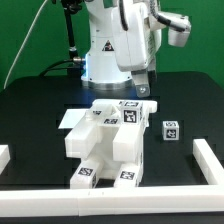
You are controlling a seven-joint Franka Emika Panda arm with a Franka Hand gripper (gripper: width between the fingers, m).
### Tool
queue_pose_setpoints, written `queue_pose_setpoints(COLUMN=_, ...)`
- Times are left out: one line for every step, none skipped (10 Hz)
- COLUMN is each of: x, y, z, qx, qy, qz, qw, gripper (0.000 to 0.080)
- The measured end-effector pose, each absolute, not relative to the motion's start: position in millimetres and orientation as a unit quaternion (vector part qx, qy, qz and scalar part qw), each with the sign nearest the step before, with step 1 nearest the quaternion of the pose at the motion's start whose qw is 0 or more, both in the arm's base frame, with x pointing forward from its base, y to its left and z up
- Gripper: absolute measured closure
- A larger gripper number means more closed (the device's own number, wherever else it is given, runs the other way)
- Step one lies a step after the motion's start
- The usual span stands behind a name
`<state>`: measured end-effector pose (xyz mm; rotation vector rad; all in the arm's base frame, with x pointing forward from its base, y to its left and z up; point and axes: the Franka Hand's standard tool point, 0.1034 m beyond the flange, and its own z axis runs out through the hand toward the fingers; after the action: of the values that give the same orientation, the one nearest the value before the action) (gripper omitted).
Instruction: Assemble chair
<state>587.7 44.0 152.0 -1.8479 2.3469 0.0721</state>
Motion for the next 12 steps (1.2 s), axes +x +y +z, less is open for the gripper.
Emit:
queue_pose_setpoints(x=587.6, y=44.0, z=151.7, qx=-0.617, qy=0.783, qz=0.024, qw=0.076, gripper=0.0151)
queue_pose_setpoints(x=587.5, y=44.0, z=151.3, qx=-0.617, qy=0.783, qz=0.024, qw=0.076, gripper=0.0151)
queue_pose_setpoints(x=587.4, y=43.9, z=151.0, qx=-0.617, qy=0.783, qz=0.024, qw=0.076, gripper=0.0151)
queue_pose_setpoints(x=587.1, y=46.0, z=151.2, qx=-0.618, qy=0.782, qz=0.025, qw=0.076, gripper=0.0151)
queue_pose_setpoints(x=581.9, y=61.0, z=156.4, qx=-0.631, qy=0.772, qz=0.030, qw=0.077, gripper=0.0151)
queue_pose_setpoints(x=572.5, y=81.3, z=163.8, qx=-0.642, qy=0.761, qz=0.036, qw=0.082, gripper=0.0151)
queue_pose_setpoints(x=561.4, y=100.3, z=167.5, qx=-0.653, qy=0.752, qz=0.043, qw=0.082, gripper=0.0151)
queue_pose_setpoints(x=558.6, y=102.8, z=168.5, qx=-0.677, qy=0.730, qz=0.044, qw=0.080, gripper=0.0151)
queue_pose_setpoints(x=559.8, y=98.9, z=169.0, qx=-0.696, qy=0.712, qz=0.039, qw=0.081, gripper=0.0151)
queue_pose_setpoints(x=559.3, y=99.5, z=167.5, qx=-0.709, qy=0.700, qz=0.038, qw=0.080, gripper=0.0151)
queue_pose_setpoints(x=559.1, y=99.6, z=166.8, qx=-0.712, qy=0.697, qz=0.038, qw=0.080, gripper=0.0151)
queue_pose_setpoints(x=559.0, y=99.6, z=166.5, qx=-0.712, qy=0.697, qz=0.038, qw=0.079, gripper=0.0151)
